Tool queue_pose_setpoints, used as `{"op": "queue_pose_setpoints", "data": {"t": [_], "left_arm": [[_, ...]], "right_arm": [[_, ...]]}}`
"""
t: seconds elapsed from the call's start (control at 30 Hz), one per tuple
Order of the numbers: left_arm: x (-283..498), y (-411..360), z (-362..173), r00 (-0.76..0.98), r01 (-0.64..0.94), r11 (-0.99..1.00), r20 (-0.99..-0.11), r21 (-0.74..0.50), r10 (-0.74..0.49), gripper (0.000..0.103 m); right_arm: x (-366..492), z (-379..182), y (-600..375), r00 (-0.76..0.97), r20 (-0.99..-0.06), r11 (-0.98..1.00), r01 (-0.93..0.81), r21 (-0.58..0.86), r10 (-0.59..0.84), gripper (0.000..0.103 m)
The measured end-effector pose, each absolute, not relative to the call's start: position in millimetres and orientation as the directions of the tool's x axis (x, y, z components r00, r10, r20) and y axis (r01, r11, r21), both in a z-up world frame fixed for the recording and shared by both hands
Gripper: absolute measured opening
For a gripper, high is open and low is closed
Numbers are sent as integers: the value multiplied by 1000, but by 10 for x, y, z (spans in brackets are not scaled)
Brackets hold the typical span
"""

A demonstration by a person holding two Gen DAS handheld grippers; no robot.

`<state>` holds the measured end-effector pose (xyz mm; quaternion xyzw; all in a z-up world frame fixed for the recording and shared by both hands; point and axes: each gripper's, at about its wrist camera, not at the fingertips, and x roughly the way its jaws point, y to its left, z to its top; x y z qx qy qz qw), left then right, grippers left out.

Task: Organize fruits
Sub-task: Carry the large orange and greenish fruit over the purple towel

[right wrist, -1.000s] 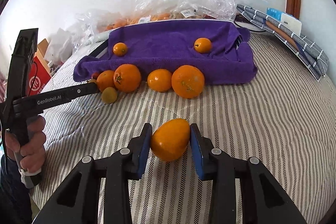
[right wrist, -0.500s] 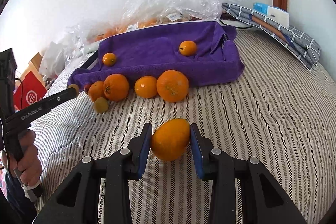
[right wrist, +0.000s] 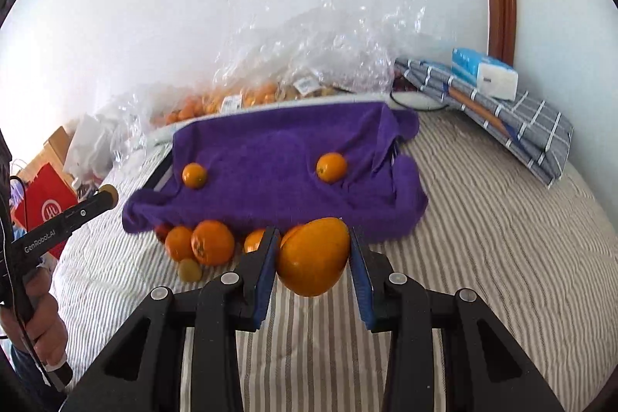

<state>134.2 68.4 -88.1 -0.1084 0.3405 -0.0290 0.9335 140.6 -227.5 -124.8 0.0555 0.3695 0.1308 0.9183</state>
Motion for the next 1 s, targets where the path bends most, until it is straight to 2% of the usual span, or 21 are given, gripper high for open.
{"op": "queue_pose_setpoints", "data": {"t": [0.27,0.47,0.67,0.83,1.0], "left_arm": [[1722,699,-706,791,-33,974,-601,-225,-112,27],[1978,702,-891,779,-53,969,-617,-241,-111,27],[2102,704,-1189,731,-74,967,-673,-245,-114,27],[2138,723,-1251,727,-91,971,-681,-219,-85,27],[2160,853,-1250,732,-125,960,-676,-252,-82,27]], "right_arm": [[1772,-1083,-2257,726,-627,958,-187,216,283,36],[2084,-1170,-2231,728,-630,962,-178,206,269,36],[2311,-1416,-2194,705,-655,962,-175,212,273,36],[2376,-1556,-2165,683,-673,959,-184,217,284,36],[2387,-1574,-2192,687,-672,960,-180,212,277,36]]}}
